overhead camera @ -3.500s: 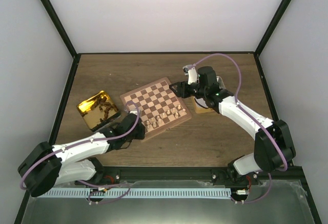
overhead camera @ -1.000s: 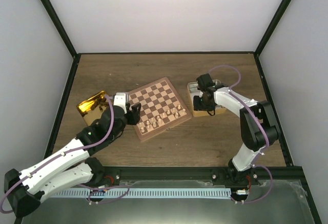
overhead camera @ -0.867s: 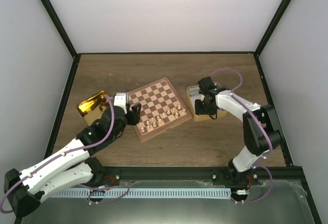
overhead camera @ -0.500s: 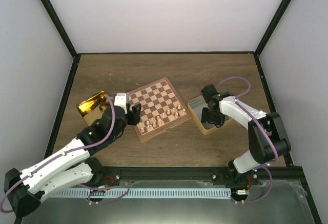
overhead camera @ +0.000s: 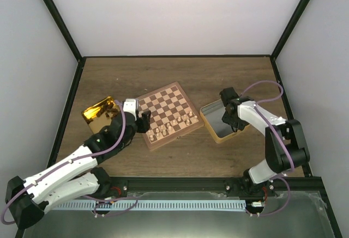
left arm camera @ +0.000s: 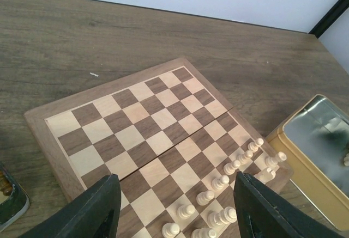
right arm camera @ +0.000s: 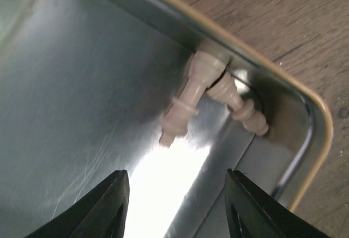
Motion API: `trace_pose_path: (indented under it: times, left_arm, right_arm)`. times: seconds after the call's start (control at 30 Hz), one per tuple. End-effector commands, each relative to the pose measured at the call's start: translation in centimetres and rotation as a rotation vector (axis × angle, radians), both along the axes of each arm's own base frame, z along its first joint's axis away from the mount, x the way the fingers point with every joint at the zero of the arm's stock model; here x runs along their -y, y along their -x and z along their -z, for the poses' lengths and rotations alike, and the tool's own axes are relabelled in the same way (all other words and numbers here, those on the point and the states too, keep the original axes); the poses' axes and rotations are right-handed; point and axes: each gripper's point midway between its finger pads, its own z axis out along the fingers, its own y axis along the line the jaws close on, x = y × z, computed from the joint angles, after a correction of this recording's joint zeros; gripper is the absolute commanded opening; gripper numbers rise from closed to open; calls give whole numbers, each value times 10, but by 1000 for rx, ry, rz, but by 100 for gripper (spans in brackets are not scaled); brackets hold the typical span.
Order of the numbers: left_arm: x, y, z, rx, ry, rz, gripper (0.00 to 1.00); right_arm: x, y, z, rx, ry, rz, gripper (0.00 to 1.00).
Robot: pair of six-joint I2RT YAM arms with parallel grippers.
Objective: Set up the chess pieces on the board
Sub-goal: Move the storage box to the center of the board, then pick up the chess piece from the storage box.
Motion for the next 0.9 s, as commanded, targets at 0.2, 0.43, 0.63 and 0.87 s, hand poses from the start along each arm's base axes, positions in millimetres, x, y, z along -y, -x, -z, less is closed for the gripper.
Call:
trace_pose_path:
  times: [0.2, 0.43, 0.63, 0.87]
  left_arm:
    - [-4, -7, -3, 21, -9, -24, 59]
    - [-4, -8, -1, 15, -10, -23, 59]
    - [-4, -9, -2, 15, -7, -25, 59]
    - [-4, -9, 0, 8, -12, -23, 59]
  right_arm:
    - [19, -31, 13, 81, 82, 195, 45]
    - [-1, -44, 28, 131, -80, 151, 36]
    - [5, -45, 28, 156, -64, 152, 29]
    - [12, -46, 30, 164, -47, 167, 30]
